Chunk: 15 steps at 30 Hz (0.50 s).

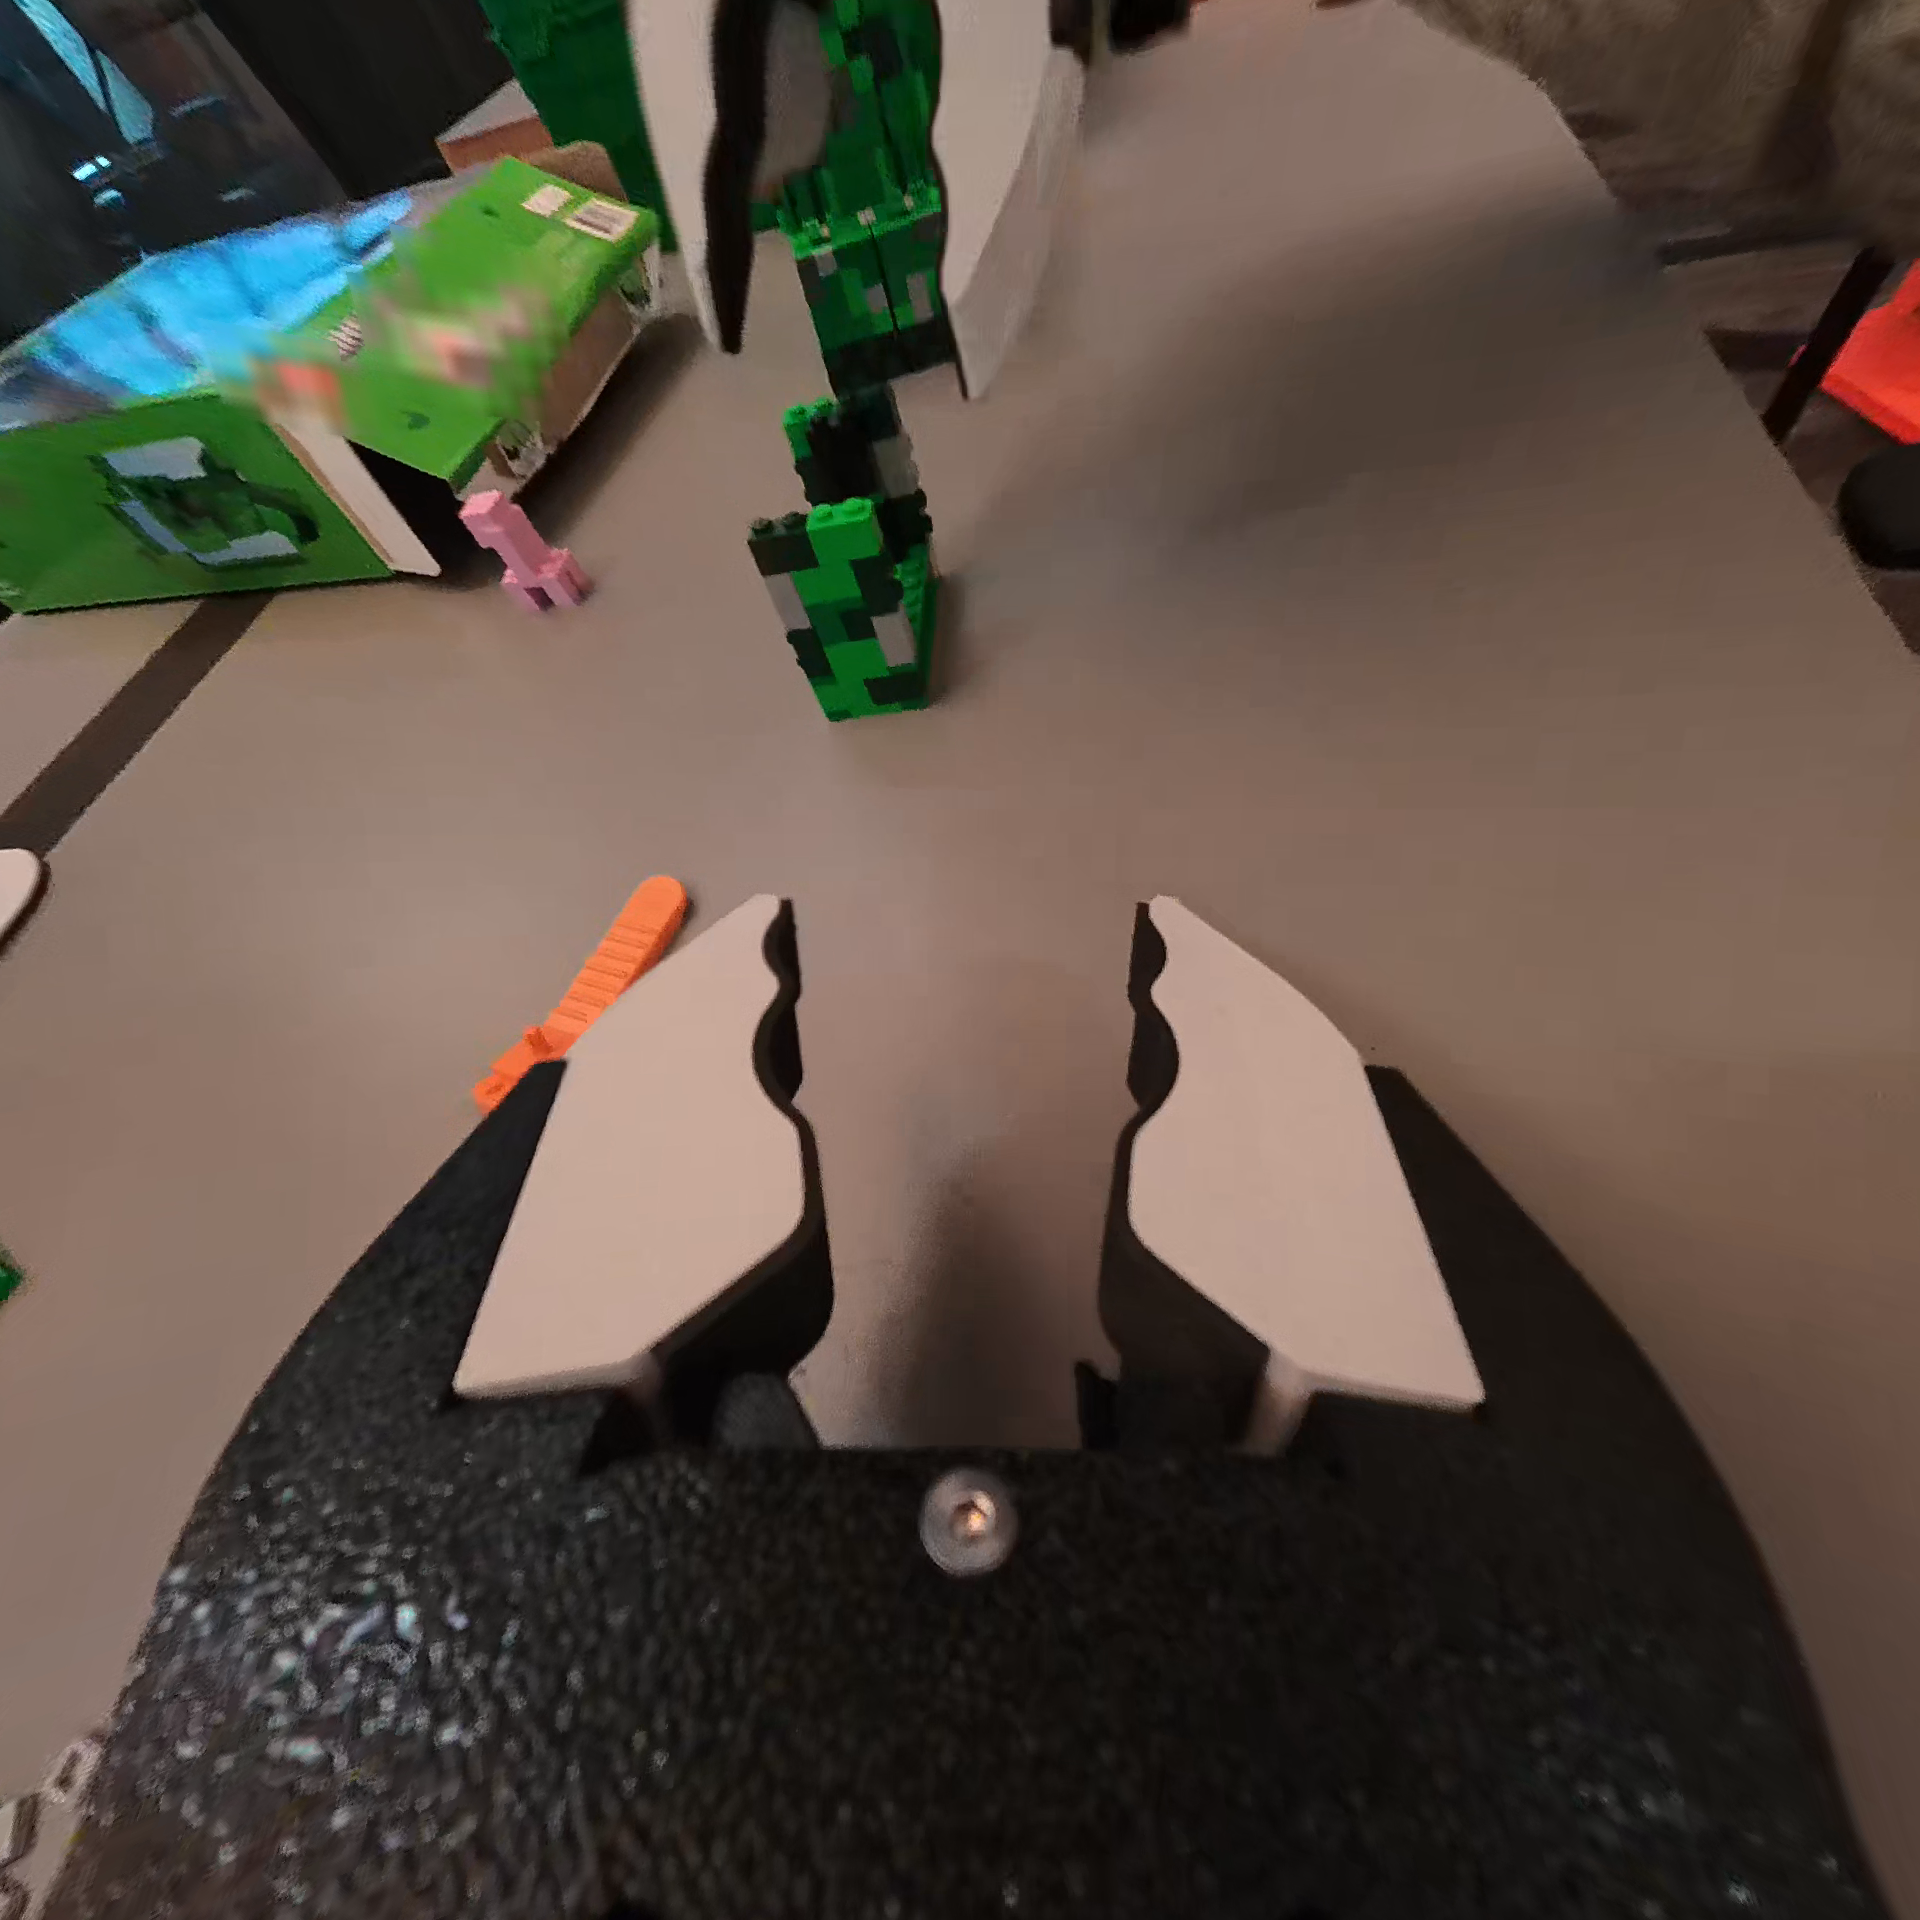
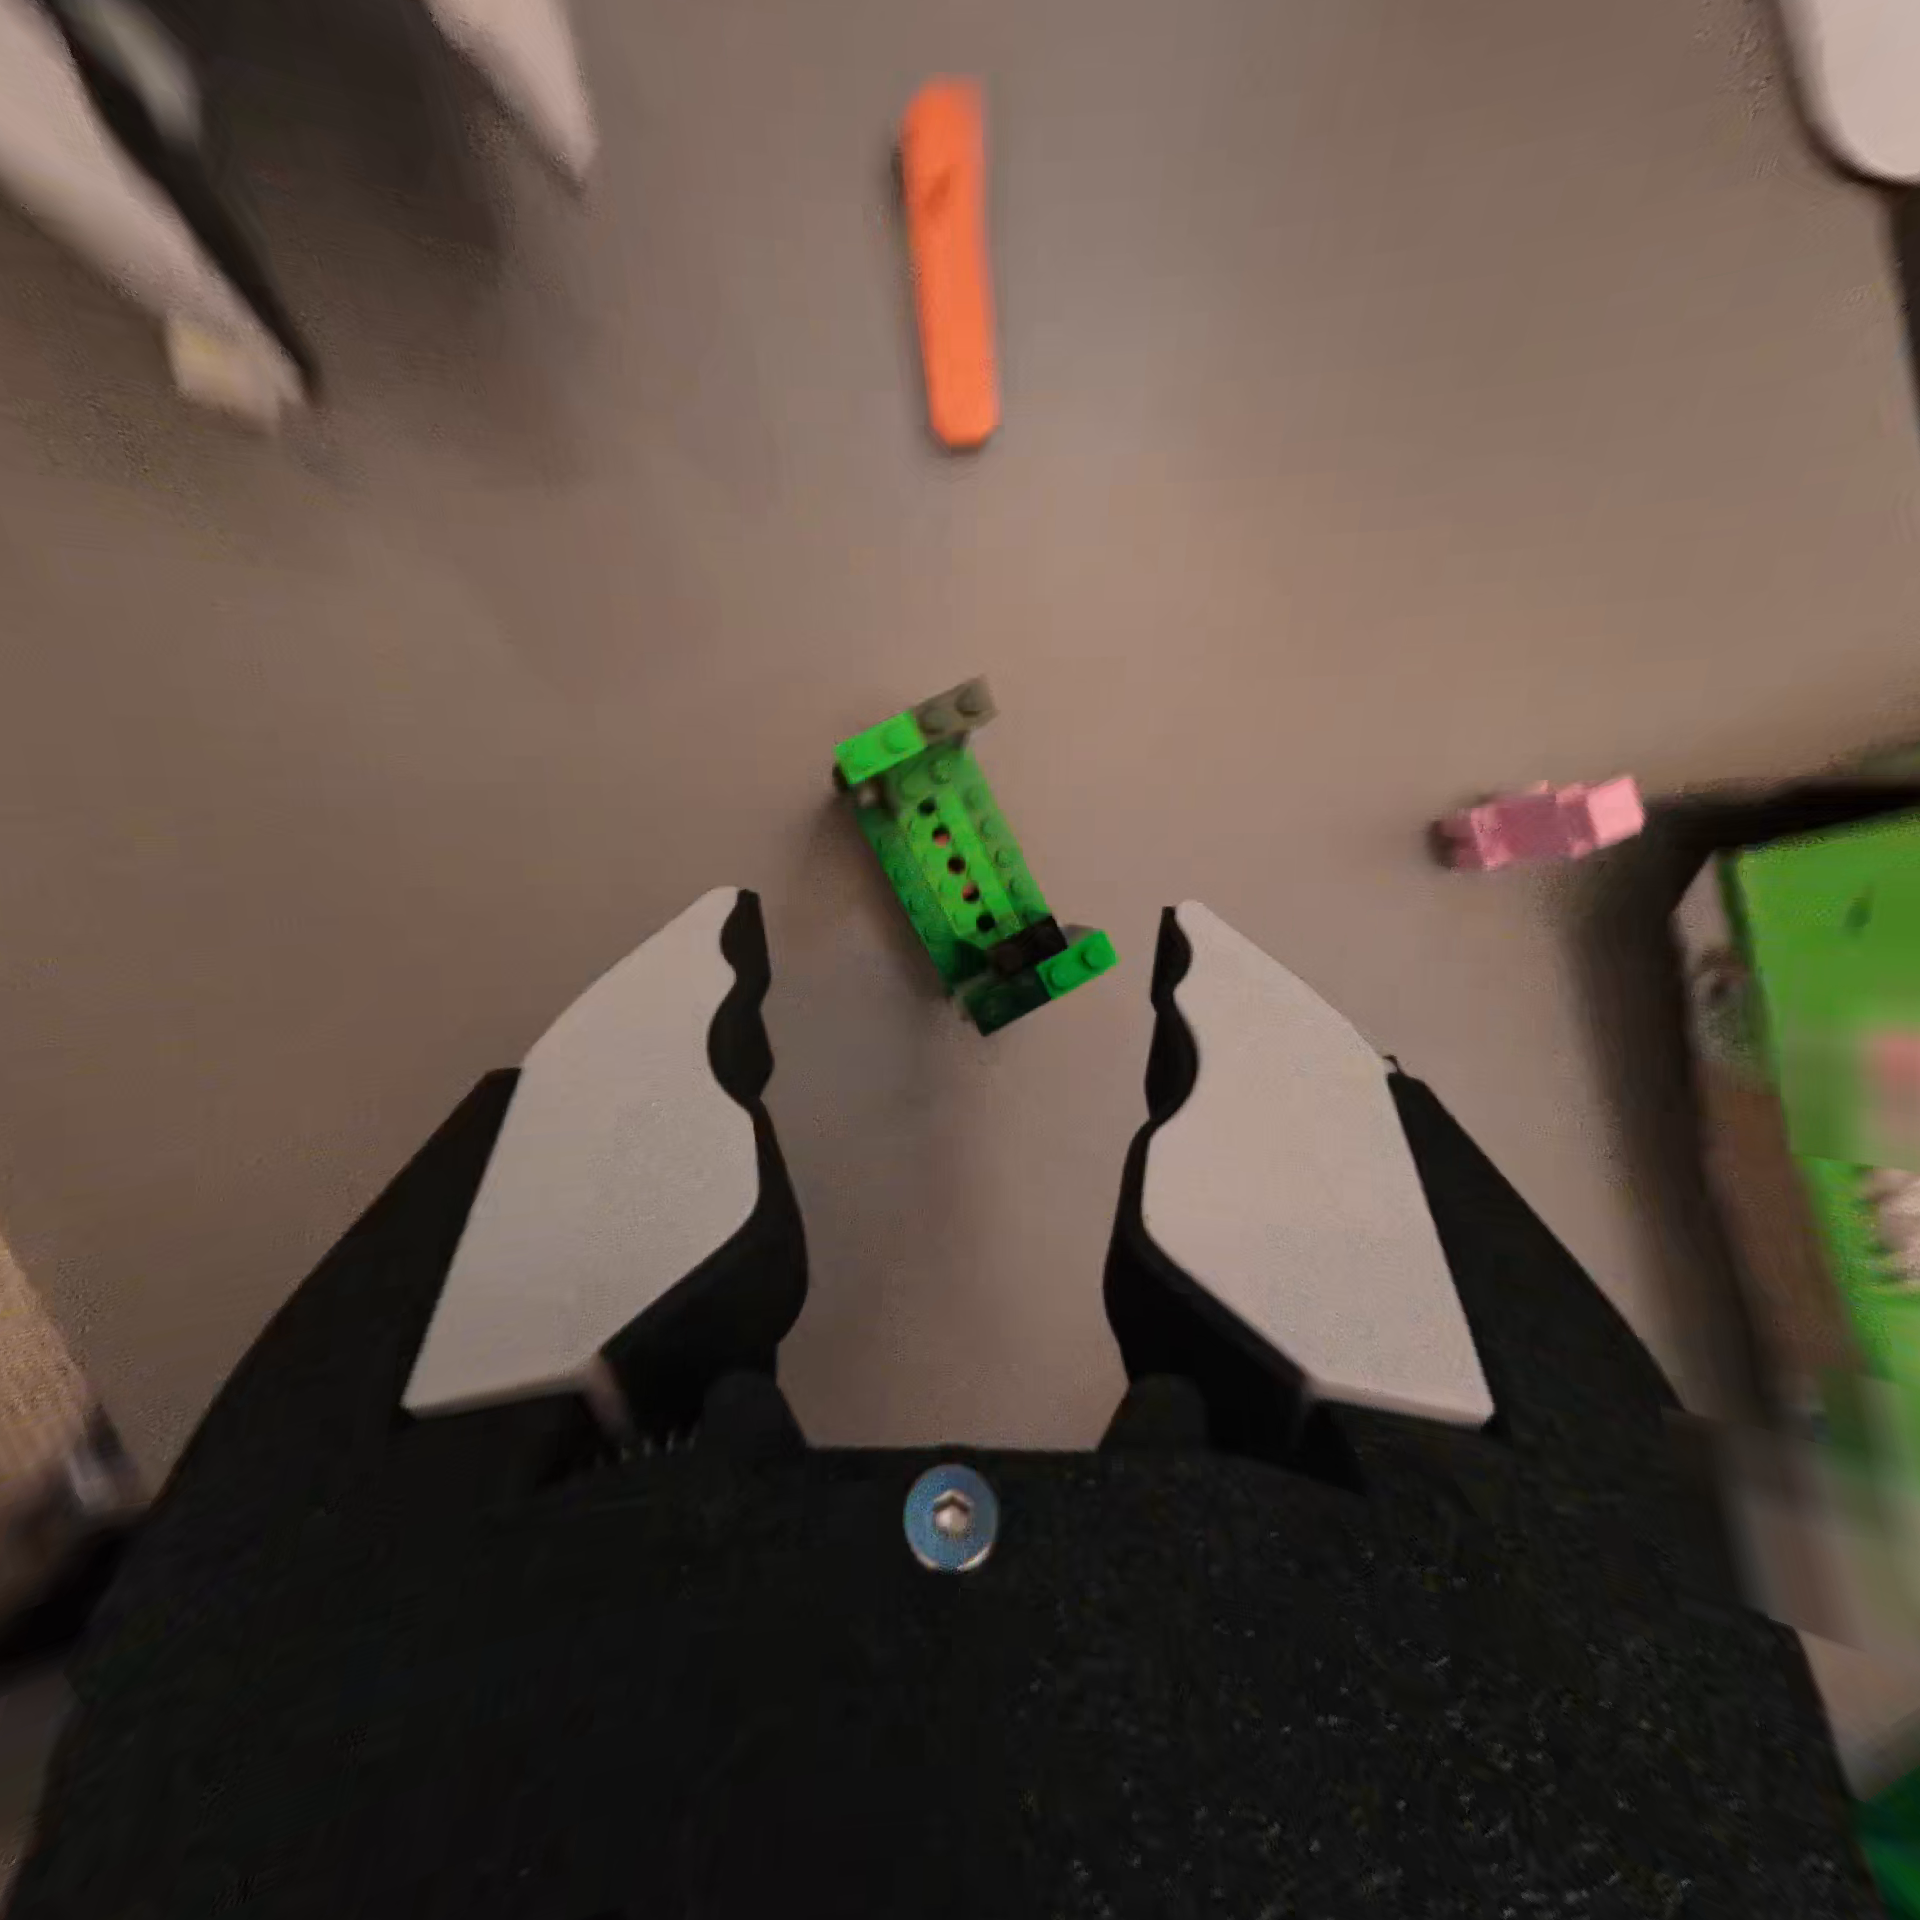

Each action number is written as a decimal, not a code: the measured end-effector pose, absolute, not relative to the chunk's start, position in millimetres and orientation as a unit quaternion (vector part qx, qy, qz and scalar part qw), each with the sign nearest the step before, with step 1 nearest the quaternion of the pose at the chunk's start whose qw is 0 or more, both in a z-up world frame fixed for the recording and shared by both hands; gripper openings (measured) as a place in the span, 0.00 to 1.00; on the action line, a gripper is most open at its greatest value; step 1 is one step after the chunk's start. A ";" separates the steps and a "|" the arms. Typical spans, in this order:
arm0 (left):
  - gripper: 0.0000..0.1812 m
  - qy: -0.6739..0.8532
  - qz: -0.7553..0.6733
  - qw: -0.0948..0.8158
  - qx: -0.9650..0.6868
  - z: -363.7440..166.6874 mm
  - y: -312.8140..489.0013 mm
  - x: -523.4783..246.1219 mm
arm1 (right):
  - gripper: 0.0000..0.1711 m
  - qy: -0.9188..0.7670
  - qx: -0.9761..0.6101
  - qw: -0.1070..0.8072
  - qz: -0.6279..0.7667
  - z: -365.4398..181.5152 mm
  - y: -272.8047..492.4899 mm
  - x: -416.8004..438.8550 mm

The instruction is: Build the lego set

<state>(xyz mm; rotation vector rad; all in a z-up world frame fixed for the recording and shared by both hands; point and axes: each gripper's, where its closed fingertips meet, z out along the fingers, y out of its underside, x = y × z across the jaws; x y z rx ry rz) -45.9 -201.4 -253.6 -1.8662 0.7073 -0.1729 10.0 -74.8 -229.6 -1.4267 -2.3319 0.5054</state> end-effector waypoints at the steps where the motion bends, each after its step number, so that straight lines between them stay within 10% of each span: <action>1: 0.34 0.293 -0.074 0.543 -0.783 -252.0 -200.9 -46.8 | 0.43 -0.782 -0.539 0.210 0.232 -229.4 -72.0 9.7; 15: 0.33 0.283 -0.043 0.564 -0.775 -244.8 -198.6 -55.3 | 0.11 -0.664 -0.583 0.394 0.254 -251.4 -52.2 -15.1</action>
